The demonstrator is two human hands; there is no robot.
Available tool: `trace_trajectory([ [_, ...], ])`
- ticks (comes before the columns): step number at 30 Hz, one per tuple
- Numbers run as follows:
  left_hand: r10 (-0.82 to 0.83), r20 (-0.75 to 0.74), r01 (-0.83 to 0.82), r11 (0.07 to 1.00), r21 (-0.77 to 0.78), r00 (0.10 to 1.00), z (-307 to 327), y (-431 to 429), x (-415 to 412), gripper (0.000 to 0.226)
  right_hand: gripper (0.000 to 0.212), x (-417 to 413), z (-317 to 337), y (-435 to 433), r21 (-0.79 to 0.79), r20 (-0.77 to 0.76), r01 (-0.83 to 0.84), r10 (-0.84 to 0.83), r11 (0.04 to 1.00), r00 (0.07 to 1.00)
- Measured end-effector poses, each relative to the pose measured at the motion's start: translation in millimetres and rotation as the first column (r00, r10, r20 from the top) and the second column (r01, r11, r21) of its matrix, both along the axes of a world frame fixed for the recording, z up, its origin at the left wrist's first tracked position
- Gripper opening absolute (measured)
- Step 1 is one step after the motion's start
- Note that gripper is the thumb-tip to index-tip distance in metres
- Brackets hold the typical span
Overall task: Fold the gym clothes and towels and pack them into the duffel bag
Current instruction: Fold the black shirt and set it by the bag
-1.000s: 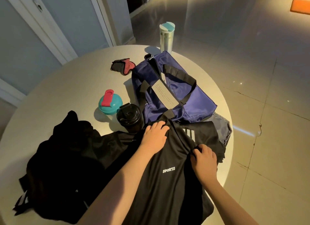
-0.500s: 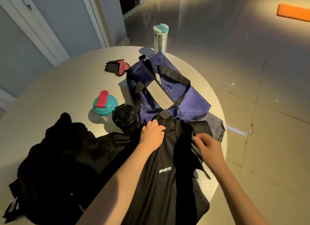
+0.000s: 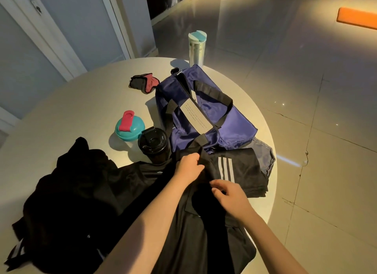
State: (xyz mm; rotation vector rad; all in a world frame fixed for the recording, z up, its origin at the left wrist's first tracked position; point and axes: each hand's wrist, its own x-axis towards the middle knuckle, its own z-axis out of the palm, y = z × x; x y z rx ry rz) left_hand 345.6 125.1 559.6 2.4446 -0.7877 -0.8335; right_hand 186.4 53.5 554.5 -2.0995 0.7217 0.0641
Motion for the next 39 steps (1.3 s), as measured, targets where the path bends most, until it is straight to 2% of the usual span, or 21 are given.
trace_trajectory([
  [2, 0.046, 0.051, -0.044, 0.999, -0.029, 0.998, -4.2, 3.9, -0.9, 0.023, 0.037, -1.3, -3.7, -6.0, -0.096, -0.037, -0.029, 0.025, 0.995, 0.999],
  [4, 0.085, 0.082, -0.08, 0.995, -0.067, 0.993, -5.4, 11.7, -1.1, 0.01, 0.046, -1.2, -10.3, -10.8, -0.185, -0.131, -0.13, 0.107, 0.974, 0.986],
  [6, 0.091, 0.133, -0.08, 0.993, -0.084, 0.987, -7.4, 24.1, 0.2, 0.019, 0.052, 1.0, -15.9, -11.5, -0.248, -0.203, -0.2, 0.151, 0.948, 0.968],
  [9, 0.074, 0.273, -0.053, 0.995, -0.082, 0.959, -8.0, 55.1, 0.8, 0.021, 0.056, 9.3, -17.3, -5.3, -0.334, -0.15, -0.194, 0.152, 0.922, 0.977],
  [12, 0.037, 0.441, -0.049, 0.999, 0.015, 0.897, -11.2, 97.6, 1.7, 0.024, 0.058, 23.7, -16.0, 2.3, -0.416, -0.153, -0.253, 0.207, 0.874, 0.966],
  [15, 0.063, 0.607, -0.187, 0.972, 0.144, 0.792, -11.9, 144.5, 2.3, 0.024, 0.057, 39.3, -17.1, 10.5, -0.453, -0.251, -0.32, 0.225, 0.832, 0.941],
  [17, 0.086, 0.682, -0.324, 0.918, 0.23, 0.726, -11.7, 173.8, 3.8, 0.03, 0.054, 48.0, -16.3, 18.1, -0.471, -0.274, -0.298, 0.183, 0.83, 0.944],
  [21, 0.157, 0.668, -0.498, 0.791, 0.356, 0.727, -10.5, 220.5, 11.1, 0.056, 0.047, 62.4, -10.9, 37.2, -0.504, -0.286, -0.287, 0.156, 0.815, 0.945],
  [23, 0.19, 0.654, -0.505, 0.796, 0.334, 0.732, -10.8, 234.5, 15.6, 0.06, 0.047, 70.2, -9.0, 46.1, -0.493, -0.262, -0.316, 0.209, 0.81, 0.942],
  [25, 0.248, 0.628, -0.498, 0.828, 0.258, 0.738, -10.1, 239.1, 17.4, 0.065, 0.049, 81.7, -7.7, 54.3, -0.461, -0.236, -0.375, 0.296, 0.804, 0.925],
  [27, 0.339, 0.6, -0.538, 0.822, 0.185, 0.725, -5.5, 237.2, 16.4, 0.066, 0.05, 96.6, -6.8, 63.3, -0.415, -0.23, -0.453, 0.39, 0.789, 0.891],
  [30, 0.457, 0.598, -0.625, 0.775, 0.094, 0.658, 2.7, 236.4, 14.5, 0.064, 0.05, 120.3, -5.4, 79.0, -0.329, -0.209, -0.55, 0.509, 0.767, 0.835],
  [33, 0.473, 0.634, -0.67, 0.736, 0.096, 0.611, 10.2, 244.6, 13.6, 0.059, 0.045, 144.2, -3.0, 95.5, -0.269, -0.183, -0.609, 0.582, 0.746, 0.793],
  [36, 0.465, 0.629, -0.685, 0.713, 0.151, 0.623, 20.2, 254.9, 16.3, 0.038, 0.041, 168.9, 1.6, 112.7, -0.24, -0.146, -0.651, 0.637, 0.72, 0.757],
  [39, 0.528, 0.57, -0.668, 0.742, 0.051, 0.629, 28.5, 265.5, 24.3, 0.025, 0.044, 193.7, 10.3, 133.4, -0.215, -0.051, -0.671, 0.678, 0.71, 0.733],
])
